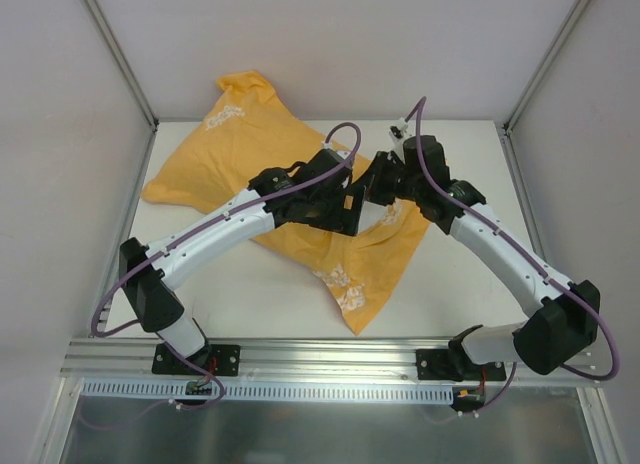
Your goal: Remove the pillowcase from the pillow
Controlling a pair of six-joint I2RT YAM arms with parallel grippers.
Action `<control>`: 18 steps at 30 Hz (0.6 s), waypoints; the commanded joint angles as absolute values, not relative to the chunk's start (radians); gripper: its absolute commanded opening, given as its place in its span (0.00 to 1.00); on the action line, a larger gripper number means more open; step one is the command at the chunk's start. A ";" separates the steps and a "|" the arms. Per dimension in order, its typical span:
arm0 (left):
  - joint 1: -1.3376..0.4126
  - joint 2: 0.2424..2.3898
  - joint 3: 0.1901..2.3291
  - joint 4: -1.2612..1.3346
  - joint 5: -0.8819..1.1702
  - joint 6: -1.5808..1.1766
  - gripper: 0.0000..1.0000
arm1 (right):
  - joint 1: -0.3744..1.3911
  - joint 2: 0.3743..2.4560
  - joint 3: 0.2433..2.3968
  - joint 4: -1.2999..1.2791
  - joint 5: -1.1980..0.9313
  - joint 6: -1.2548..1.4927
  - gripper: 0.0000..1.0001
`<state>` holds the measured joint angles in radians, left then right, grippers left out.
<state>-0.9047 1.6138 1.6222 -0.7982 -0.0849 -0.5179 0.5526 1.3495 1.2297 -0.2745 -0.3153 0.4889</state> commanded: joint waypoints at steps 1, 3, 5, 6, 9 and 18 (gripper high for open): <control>-0.919 1.667 1.678 -0.733 -0.227 -0.568 0.88 | 0.568 1.299 1.230 -0.215 -0.367 0.522 0.01; -0.926 1.699 1.692 -0.724 -0.265 -0.572 0.86 | 0.569 1.293 1.223 -0.216 -0.368 0.522 0.01; -0.931 1.719 1.713 -0.710 -0.285 -0.571 0.86 | 0.569 1.282 1.218 -0.219 -0.365 0.525 0.01; -0.933 1.741 1.723 -0.706 -0.287 -0.565 0.86 | 0.568 1.279 1.215 -0.221 -0.364 0.523 0.01; -0.937 1.785 1.756 -0.695 -0.302 -0.563 0.85 | 0.569 1.270 1.206 -0.227 -0.360 0.526 0.01; -0.937 1.812 1.758 -0.669 -0.431 -0.572 0.55 | 0.561 1.215 1.160 -0.244 -0.350 0.537 0.01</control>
<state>-0.9527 1.7752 1.7405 -0.7761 -0.3210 -0.5434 0.5179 1.3121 1.1610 -0.2855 -0.2214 0.4965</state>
